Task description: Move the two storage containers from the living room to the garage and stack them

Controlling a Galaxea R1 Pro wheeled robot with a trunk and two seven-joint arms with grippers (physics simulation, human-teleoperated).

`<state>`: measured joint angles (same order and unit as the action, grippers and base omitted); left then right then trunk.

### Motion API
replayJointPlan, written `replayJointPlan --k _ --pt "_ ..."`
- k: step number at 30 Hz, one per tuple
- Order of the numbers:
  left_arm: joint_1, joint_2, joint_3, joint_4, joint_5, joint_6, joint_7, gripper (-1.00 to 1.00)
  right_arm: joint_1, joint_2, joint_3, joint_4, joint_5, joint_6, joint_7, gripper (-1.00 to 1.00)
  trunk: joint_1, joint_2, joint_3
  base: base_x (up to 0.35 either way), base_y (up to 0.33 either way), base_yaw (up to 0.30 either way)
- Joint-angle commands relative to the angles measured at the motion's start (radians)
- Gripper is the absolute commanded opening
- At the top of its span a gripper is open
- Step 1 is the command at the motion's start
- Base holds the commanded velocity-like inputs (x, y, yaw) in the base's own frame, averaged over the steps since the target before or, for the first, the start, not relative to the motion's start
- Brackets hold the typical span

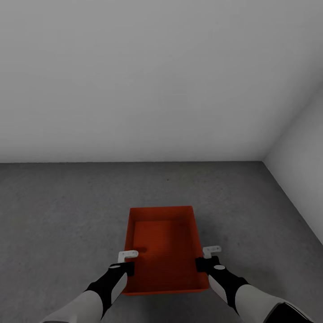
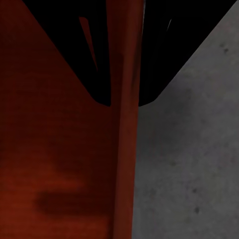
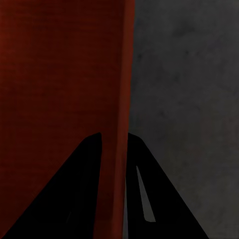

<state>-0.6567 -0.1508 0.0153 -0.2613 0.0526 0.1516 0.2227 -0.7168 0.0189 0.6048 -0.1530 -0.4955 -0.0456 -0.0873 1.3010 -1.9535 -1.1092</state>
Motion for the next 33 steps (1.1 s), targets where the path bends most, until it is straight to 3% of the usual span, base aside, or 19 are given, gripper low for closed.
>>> replayJointPlan --k 1,6,15,26,33 --pt "0.000 0.000 -0.011 -0.006 -0.013 0.006 0.009 -1.00 -0.001 -0.002 -0.011 0.015 -0.014 -0.005 -0.009 -1.00 0.000 -0.001 -0.001 0.000 0.000 0.000" --pt "0.000 0.000 -0.011 -0.006 -0.013 0.006 0.009 -1.00 -0.001 -0.002 -0.011 0.015 -0.014 -0.005 -0.009 -1.00 0.000 -0.001 -0.001 0.000 0.000 0.000" --pt "0.000 0.000 -0.011 -0.006 -0.014 0.006 0.009 -1.00 -0.001 -0.002 -0.011 0.015 -0.014 -0.005 -0.009 -1.00 0.034 -0.064 -0.029 0.000 0.000 0.000" --pt "0.000 0.000 -0.011 -0.006 -0.014 0.006 0.009 -1.00 -0.001 -0.002 -0.011 0.015 -0.014 -0.005 -0.009 -1.00 0.034 -0.064 -0.029 0.000 0.000 0.000" --pt "0.000 0.000 -0.011 -0.006 -0.013 0.006 0.009 -1.00 -0.001 -0.002 -0.011 0.015 -0.014 -0.005 -0.009 -1.00 0.061 -0.113 -0.051 0.000 0.000 0.000"
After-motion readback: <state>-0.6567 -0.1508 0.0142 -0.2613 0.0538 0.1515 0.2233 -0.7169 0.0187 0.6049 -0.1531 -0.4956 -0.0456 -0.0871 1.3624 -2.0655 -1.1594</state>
